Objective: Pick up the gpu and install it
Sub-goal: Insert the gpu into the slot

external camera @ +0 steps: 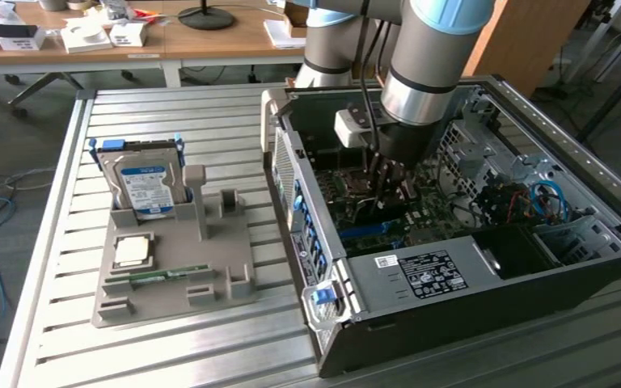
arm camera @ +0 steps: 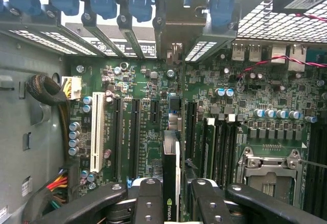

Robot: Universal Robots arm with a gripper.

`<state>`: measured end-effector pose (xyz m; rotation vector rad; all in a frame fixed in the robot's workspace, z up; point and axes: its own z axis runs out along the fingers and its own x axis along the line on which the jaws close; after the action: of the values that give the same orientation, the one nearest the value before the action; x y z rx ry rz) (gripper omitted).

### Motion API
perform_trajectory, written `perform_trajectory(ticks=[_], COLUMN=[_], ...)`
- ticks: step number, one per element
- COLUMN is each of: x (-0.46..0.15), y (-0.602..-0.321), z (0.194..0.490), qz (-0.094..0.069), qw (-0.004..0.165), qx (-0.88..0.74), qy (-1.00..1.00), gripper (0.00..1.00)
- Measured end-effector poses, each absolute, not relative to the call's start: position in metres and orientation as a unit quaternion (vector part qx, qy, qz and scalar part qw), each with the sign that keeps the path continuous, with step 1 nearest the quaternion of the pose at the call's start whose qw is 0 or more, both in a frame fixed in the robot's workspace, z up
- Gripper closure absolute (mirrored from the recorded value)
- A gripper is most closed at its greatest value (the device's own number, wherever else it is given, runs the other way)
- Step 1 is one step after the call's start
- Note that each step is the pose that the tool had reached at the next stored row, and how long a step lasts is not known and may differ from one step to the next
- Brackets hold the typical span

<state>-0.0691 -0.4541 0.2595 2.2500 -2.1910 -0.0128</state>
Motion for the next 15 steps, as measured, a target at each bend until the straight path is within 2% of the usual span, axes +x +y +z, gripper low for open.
perform_trajectory(ticks=[15], x=[-0.0692], y=[-0.4541], z=[0.2594], qz=[-0.002], qw=[-0.001], qx=[0.716], qy=[-0.698], gripper=[0.74])
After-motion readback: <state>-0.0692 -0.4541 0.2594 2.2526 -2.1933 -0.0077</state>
